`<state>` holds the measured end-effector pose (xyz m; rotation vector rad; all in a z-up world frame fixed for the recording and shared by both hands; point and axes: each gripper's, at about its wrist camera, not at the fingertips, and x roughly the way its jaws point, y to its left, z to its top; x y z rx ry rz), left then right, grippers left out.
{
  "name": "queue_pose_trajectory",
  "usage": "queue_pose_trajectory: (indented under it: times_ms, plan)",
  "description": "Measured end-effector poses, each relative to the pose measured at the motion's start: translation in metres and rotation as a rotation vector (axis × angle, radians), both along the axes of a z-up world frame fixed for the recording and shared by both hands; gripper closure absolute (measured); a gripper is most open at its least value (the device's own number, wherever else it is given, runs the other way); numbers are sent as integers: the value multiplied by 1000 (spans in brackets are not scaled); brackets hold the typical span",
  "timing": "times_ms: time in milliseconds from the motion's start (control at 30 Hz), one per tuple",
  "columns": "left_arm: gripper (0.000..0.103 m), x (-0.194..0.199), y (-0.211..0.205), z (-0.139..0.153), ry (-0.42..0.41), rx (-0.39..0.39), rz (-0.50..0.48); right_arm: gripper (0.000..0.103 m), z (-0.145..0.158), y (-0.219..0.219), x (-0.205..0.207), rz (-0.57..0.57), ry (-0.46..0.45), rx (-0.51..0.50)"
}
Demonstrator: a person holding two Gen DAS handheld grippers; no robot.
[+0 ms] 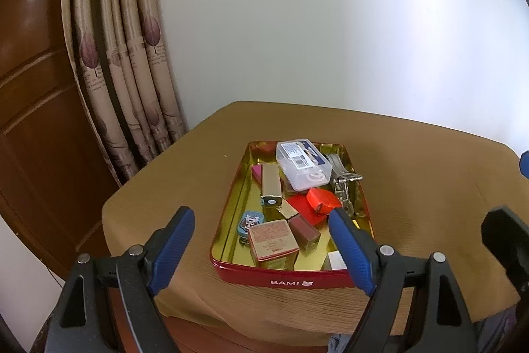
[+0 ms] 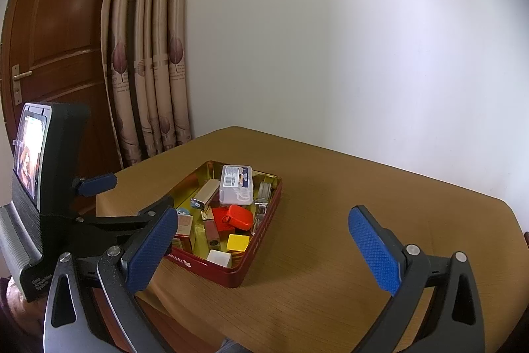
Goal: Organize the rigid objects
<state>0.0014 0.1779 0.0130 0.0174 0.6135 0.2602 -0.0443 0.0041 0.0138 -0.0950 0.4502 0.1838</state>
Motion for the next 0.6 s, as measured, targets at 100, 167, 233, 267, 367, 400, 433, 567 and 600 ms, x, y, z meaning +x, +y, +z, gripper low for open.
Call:
queue_pose_trajectory:
  times_ms: [100,167,233,267,367,400,433,567,600]
  plan:
    - [17,0,-2,-2,-7,28,16,1,-1,0,-1,-1,-3,2]
    - [17,-2,0,-1,-33,19,26,1,-1,-1,-1,-2,-1,2]
    - [17,-3,4,0,-48,10,38,1,-1,-1,-1,-1,0,3]
    - [17,-4,4,0,-52,8,40,1,-1,-1,-1,-1,2,3]
    - [17,-2,5,-1,-40,0,38,1,-1,0,-3,0,3,4]
    - [17,-2,6,-2,-37,-4,36,1,-1,0,-2,-2,2,3]
    - [17,-2,5,-2,-36,2,39,1,-1,-1,-1,-1,1,3]
    - [17,-1,4,-2,-32,-5,27,1,-1,-1,-1,-2,3,4]
    - [17,0,3,-2,-25,0,21,1,-1,-1,-1,-2,3,5]
